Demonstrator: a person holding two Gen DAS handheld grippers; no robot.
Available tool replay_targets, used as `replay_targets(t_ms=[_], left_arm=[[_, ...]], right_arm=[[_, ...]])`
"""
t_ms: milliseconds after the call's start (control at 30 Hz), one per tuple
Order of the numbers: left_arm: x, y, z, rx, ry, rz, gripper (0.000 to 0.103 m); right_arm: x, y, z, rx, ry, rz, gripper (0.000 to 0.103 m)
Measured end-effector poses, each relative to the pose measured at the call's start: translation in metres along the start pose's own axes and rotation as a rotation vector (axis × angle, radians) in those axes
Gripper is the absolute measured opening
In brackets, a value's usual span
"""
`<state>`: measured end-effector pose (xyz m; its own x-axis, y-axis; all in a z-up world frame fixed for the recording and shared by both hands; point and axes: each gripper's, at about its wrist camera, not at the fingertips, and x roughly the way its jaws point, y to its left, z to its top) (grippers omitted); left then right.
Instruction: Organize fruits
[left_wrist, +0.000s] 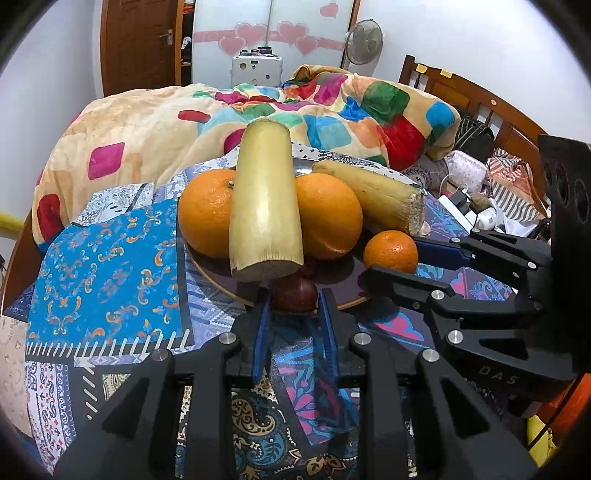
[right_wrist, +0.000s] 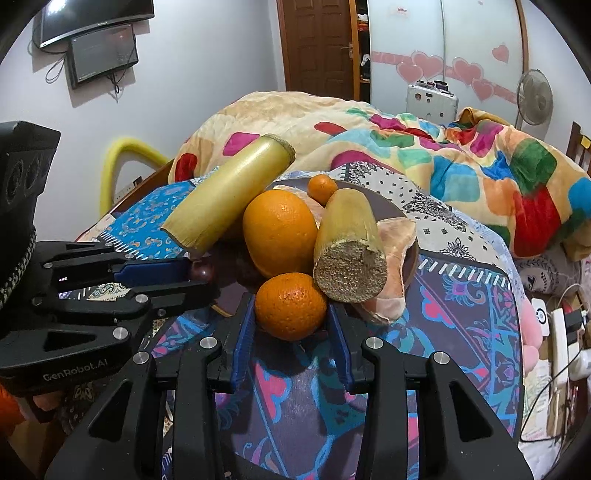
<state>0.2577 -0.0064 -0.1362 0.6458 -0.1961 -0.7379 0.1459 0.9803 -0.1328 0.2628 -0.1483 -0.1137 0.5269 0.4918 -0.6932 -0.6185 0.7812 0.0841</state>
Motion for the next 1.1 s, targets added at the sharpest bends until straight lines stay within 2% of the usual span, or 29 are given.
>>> replay_targets(t_ms=[100,167,300,400,500,667,833,1000,1067,1100], left_arm=[[-0.002,-0.002,-0.002,0.011,-0.001,0.01,0.029],[-0.005,-0.002,-0.004,0.015,-0.008,0.018,0.032],[-0.018,-0.001,-0.007,0.004,-0.025,0.019,0.032],[-0.038,-0.003,-0.011,-0.005,-0.064,0.03,0.032],[-0.067,-0.007,-0.014,-0.007,-0.121,0.051,0.032],[-0.128,-0.019,-0.018,-0.005,-0.24,0.072,0.032],[-0.197,-0.038,-0.026,-0.007,-0.39,0.083,0.032],[-0.259,-0.063,-0.044,0.028,-0.529,0.107,0.032],[-0.278,-0.073,-0.053,0.043,-0.573,0.122,0.035],[-0.285,-0.076,-0.057,0.048,-0.589,0.126,0.04]], right_arm=[[-0.002,0.0,-0.002,-0.003,0.001,-0.002,0.038],[-0.004,0.0,-0.003,-0.006,0.0,-0.015,0.046],[-0.015,0.001,-0.008,-0.006,-0.012,-0.015,0.046],[-0.038,0.004,-0.012,-0.002,-0.054,-0.026,0.046],[-0.065,0.008,-0.01,0.003,-0.104,-0.036,0.046],[-0.132,0.02,-0.005,0.02,-0.242,-0.065,0.046],[-0.201,0.039,-0.01,0.028,-0.399,-0.099,0.046],[-0.25,0.061,-0.021,0.028,-0.524,-0.13,0.046],[-0.266,0.071,-0.026,0.036,-0.564,-0.127,0.047],[-0.272,0.075,-0.028,0.039,-0.577,-0.125,0.048]])
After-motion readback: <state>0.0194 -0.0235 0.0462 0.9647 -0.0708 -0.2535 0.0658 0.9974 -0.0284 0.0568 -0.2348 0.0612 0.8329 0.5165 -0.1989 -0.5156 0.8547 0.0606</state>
